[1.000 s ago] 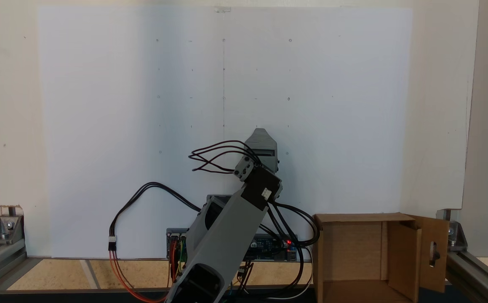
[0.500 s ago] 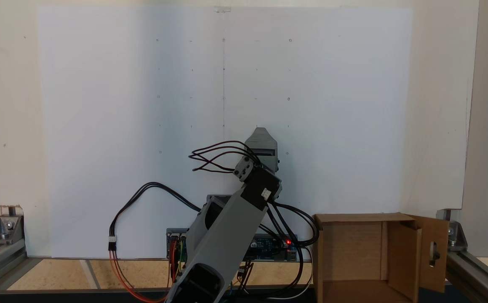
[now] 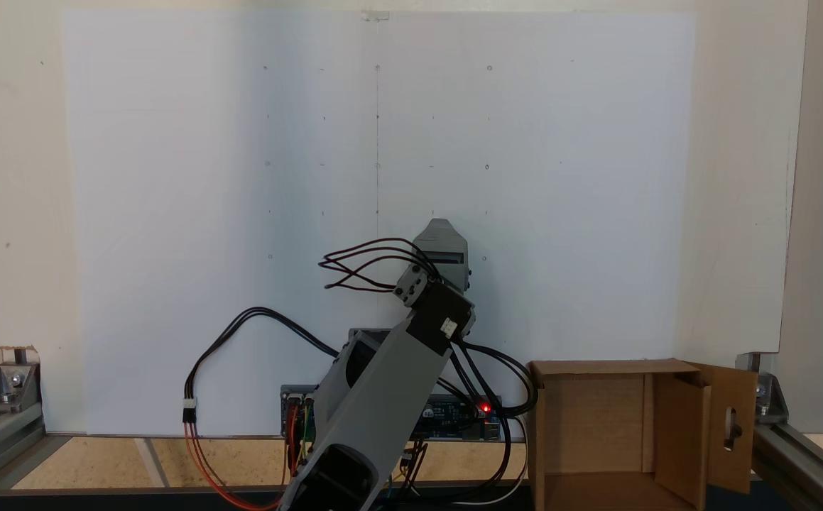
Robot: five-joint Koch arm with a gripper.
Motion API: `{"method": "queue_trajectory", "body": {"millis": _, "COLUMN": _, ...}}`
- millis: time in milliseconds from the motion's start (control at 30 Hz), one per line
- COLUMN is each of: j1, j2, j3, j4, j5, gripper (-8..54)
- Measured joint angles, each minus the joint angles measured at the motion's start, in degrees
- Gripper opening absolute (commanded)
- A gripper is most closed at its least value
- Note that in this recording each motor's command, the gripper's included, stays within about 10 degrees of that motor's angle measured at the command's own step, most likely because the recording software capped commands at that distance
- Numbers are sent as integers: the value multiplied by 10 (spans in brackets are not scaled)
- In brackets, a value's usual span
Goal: Grasp a green dice and put it in the bin.
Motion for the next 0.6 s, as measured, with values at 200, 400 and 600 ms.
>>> {"method": "queue_trajectory", "body": {"millis": 200, "j1": 0, "j2": 1, "j3": 9, "j4": -32, "j5": 0, "gripper": 188}}
{"method": "queue_trajectory", "body": {"millis": 400, "j1": -4, "j2": 4, "j3": 18, "j4": -47, "j5": 0, "gripper": 115}}
{"method": "queue_trajectory", "body": {"millis": 600, "j1": 1, "j2": 8, "j3": -3, "j4": -45, "j5": 0, "gripper": 115}}
